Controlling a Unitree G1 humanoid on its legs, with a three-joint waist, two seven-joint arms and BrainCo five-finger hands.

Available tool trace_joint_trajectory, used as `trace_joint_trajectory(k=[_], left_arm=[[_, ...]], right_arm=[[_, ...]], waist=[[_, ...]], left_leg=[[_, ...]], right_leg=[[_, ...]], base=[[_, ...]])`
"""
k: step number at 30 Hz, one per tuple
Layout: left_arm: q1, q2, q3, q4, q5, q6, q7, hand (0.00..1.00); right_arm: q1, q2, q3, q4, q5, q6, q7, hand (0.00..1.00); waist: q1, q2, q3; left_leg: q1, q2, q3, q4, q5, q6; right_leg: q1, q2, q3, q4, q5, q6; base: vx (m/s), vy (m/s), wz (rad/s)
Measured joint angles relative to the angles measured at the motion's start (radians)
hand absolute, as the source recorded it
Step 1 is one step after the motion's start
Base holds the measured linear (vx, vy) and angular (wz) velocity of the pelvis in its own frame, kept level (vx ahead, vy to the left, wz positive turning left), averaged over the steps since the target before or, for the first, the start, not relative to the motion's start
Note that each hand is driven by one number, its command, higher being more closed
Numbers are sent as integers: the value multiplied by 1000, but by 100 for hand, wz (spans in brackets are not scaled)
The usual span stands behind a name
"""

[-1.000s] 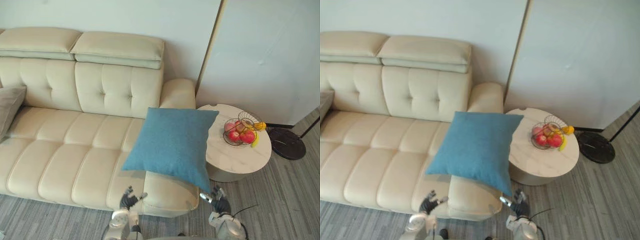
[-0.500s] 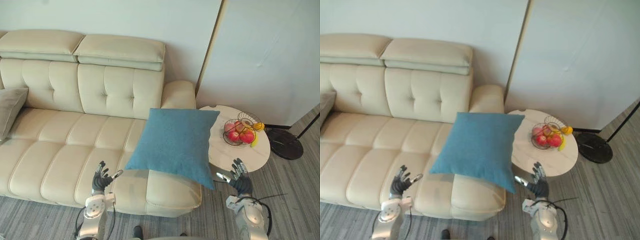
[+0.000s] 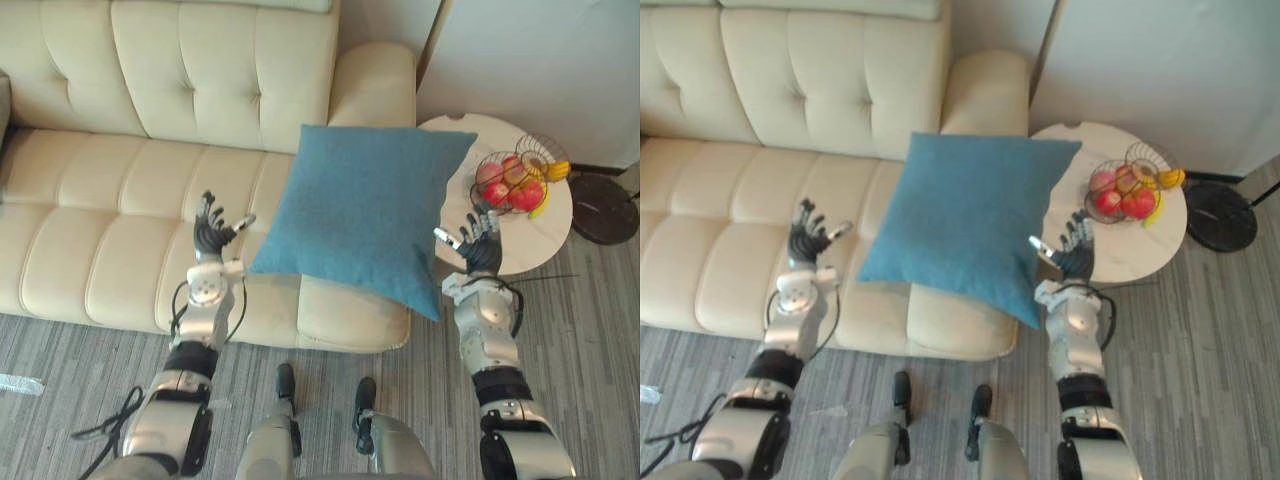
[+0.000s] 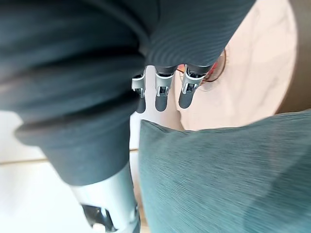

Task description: Pick up cushions and gather them together orderly.

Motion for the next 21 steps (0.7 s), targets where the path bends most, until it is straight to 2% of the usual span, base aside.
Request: trace_joint_trajectory(k=[5, 9, 21], left_arm=[[-183, 4, -8, 104, -7, 5, 5, 0], [-290, 0, -22, 166, -7, 20, 4, 0], [-465, -66, -28, 288, -3, 48, 17, 0]], right_arm=[[-108, -8, 1, 5, 59, -1, -33, 0], [-241, -23, 30, 88, 71, -1, -36, 0], [-450, -18, 86, 212, 71, -14, -41, 0]], waist=[[-3, 0, 35], [-3, -2, 67], [-12, -3, 130]], left_leg=[[-95, 28, 36, 55, -3, 5], [-166, 33, 36, 82, 17, 4], [-264, 58, 53, 81, 29, -3]], right_leg=[[-76, 2, -14, 22, 7, -9], [-143, 2, -16, 37, 11, -14], [-225, 34, 11, -36, 69, -19]], base=[[-51, -11, 3], [-4, -8, 2], [37, -12, -9]])
